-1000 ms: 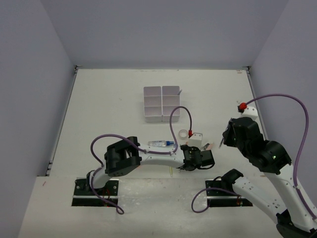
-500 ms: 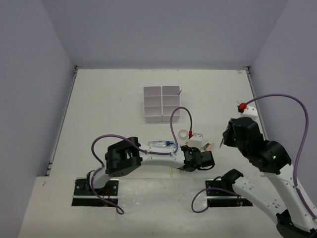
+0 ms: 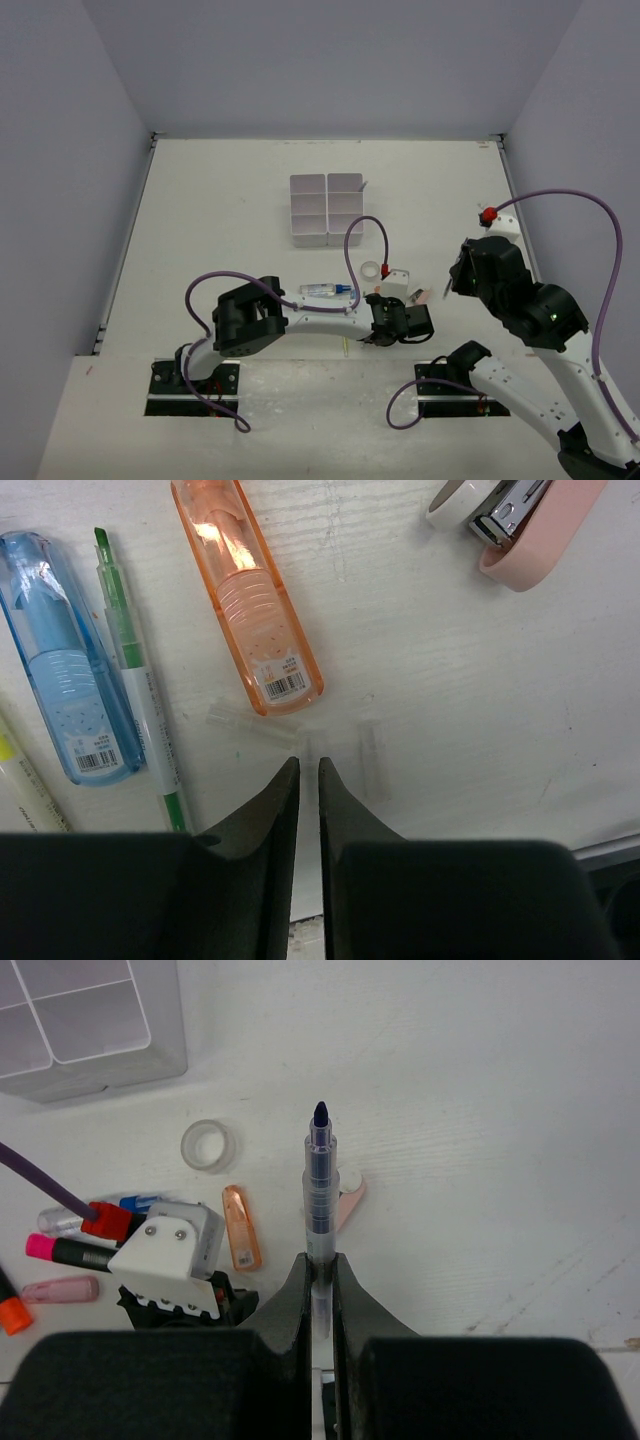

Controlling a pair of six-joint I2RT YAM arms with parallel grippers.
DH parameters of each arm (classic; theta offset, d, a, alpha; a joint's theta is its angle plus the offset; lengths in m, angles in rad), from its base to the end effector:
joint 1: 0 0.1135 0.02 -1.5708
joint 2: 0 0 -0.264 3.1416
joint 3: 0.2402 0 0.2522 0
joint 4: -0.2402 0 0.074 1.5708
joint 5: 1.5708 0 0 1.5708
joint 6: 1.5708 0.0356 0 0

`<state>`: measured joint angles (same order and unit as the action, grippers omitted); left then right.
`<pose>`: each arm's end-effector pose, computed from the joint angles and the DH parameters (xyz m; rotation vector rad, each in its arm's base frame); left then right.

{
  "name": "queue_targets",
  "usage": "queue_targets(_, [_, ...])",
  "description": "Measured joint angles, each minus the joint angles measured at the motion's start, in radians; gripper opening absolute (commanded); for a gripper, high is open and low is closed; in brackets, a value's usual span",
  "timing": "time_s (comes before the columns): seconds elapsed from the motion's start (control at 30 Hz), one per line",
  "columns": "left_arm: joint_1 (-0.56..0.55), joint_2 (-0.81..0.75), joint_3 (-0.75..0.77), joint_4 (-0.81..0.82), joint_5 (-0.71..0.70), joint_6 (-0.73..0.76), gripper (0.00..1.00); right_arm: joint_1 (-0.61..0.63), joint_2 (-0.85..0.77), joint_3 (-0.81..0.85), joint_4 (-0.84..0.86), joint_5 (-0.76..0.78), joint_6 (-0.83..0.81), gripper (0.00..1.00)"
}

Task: Sort the stationery into containers
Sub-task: Close the pen cap on the pen.

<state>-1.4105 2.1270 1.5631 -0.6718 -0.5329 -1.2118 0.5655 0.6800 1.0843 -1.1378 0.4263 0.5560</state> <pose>0.0869 -0.4245 0.1586 0.1350 2.5339 -0.2367 0.0884 0.0387 0.3598 0.2031 2.2196 0.1183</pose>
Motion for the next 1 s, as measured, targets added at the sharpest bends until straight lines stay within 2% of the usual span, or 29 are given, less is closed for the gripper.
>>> queue_targets(0.33, [0.0,0.016,0.006,-0.001,-0.003,0.0,0.16,0.0,0.0,0.0,0.0,-0.002,0.0,0.0])
queue_targets(0.57, [-0.001,0.016,0.006,0.0,-0.003,0.002,0.0,0.0,-0.003,0.0,0.0,-0.002,0.0,0.0])
queue_targets(0.83, [-0.013,0.002,0.002,-0.002,-0.008,0.034,0.0,0.0,-0.013,0.0,0.002,-0.002,0.0,0.0])
queue_targets(1.0, [-0.024,-0.135,-0.035,0.008,-0.037,0.094,0.0,0.0,-0.026,-0.001,0.029,-0.027,-0.003,0.0])
